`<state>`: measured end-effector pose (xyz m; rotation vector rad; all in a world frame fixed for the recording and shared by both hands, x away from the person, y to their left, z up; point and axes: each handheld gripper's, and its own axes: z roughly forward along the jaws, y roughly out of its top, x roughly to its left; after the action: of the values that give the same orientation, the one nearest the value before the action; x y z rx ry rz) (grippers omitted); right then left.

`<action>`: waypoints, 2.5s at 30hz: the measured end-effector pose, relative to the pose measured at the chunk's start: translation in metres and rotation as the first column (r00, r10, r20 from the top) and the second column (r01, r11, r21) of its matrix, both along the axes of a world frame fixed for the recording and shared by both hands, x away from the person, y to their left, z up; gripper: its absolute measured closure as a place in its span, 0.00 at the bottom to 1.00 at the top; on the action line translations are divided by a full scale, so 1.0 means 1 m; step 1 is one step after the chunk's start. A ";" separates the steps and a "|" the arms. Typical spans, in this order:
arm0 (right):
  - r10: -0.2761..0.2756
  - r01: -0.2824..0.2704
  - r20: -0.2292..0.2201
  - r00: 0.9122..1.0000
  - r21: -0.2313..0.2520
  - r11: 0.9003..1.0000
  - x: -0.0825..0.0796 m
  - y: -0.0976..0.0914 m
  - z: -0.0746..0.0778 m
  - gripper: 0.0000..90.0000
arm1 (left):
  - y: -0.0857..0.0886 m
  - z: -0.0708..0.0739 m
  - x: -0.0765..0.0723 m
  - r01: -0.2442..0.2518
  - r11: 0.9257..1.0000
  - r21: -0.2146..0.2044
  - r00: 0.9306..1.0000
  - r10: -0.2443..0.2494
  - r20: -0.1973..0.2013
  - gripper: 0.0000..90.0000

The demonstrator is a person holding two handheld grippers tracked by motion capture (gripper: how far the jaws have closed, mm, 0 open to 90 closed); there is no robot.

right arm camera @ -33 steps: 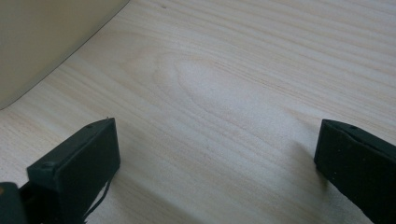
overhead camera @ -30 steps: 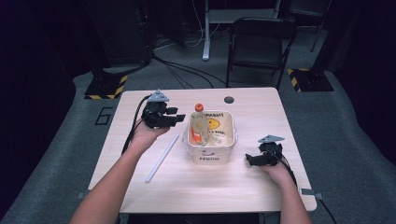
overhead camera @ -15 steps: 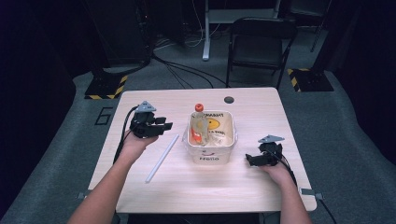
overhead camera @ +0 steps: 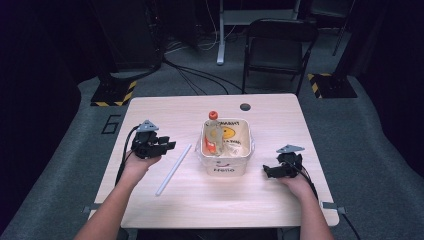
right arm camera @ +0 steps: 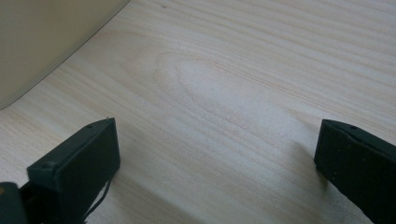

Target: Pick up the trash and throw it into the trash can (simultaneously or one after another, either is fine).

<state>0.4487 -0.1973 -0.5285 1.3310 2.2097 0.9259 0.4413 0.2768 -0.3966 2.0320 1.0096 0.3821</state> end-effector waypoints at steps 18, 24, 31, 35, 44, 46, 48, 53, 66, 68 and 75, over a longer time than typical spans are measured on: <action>0.000 0.000 0.000 1.000 0.000 1.000 0.000 0.000 0.000 0.00 | 0.016 -0.047 -0.023 -0.072 0.997 -0.024 0.996 0.070 -0.052 0.74; 0.001 -0.001 0.000 1.000 -0.001 1.000 0.000 0.000 0.000 0.00 | 0.017 -0.060 -0.027 -0.080 0.997 -0.010 0.994 0.079 -0.077 0.75; 0.000 0.000 0.000 1.000 -0.001 1.000 0.000 0.000 0.000 0.00 | 0.015 -0.071 -0.030 -0.078 0.997 0.015 0.992 0.079 -0.102 0.76; 0.000 0.000 0.000 1.000 0.000 1.000 0.000 0.000 0.000 0.00 | 0.014 -0.076 -0.031 -0.080 0.996 0.030 0.989 0.083 -0.118 0.76; 0.002 -0.002 0.003 1.000 -0.001 1.000 0.000 0.000 0.000 0.00 | 0.015 -0.089 -0.035 -0.092 0.995 0.038 0.985 0.097 -0.142 0.77; 0.002 -0.002 0.002 1.000 -0.001 1.000 0.000 0.000 0.000 0.00 | 0.015 -0.091 -0.036 -0.093 0.995 0.037 0.984 0.098 -0.146 0.77; 0.002 -0.002 0.003 1.000 -0.001 1.000 0.000 0.000 0.000 0.00 | 0.015 -0.094 -0.037 -0.089 0.995 0.043 0.984 0.095 -0.153 0.77; 0.002 -0.002 0.002 1.000 -0.001 1.000 0.000 0.000 0.000 0.00 | 0.015 -0.100 -0.037 -0.099 0.994 0.055 0.981 0.107 -0.162 0.77; 0.002 -0.002 0.003 1.000 -0.001 1.000 0.000 0.000 0.000 0.00 | 0.014 -0.109 -0.038 -0.101 0.992 0.075 0.974 0.114 -0.194 0.81; 0.002 -0.002 0.002 1.000 -0.001 1.000 0.000 0.000 0.000 0.00 | 0.014 -0.110 -0.038 -0.101 0.992 0.076 0.973 0.115 -0.199 0.81; 0.002 -0.002 0.003 1.000 -0.001 1.000 0.000 0.000 0.000 0.00 | 0.014 -0.113 -0.036 -0.118 0.990 0.076 0.969 0.131 -0.208 0.81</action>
<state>0.4484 -0.1974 -0.5287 1.3269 2.2091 0.9271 0.4049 0.2909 -0.5093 2.1047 1.2747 0.2686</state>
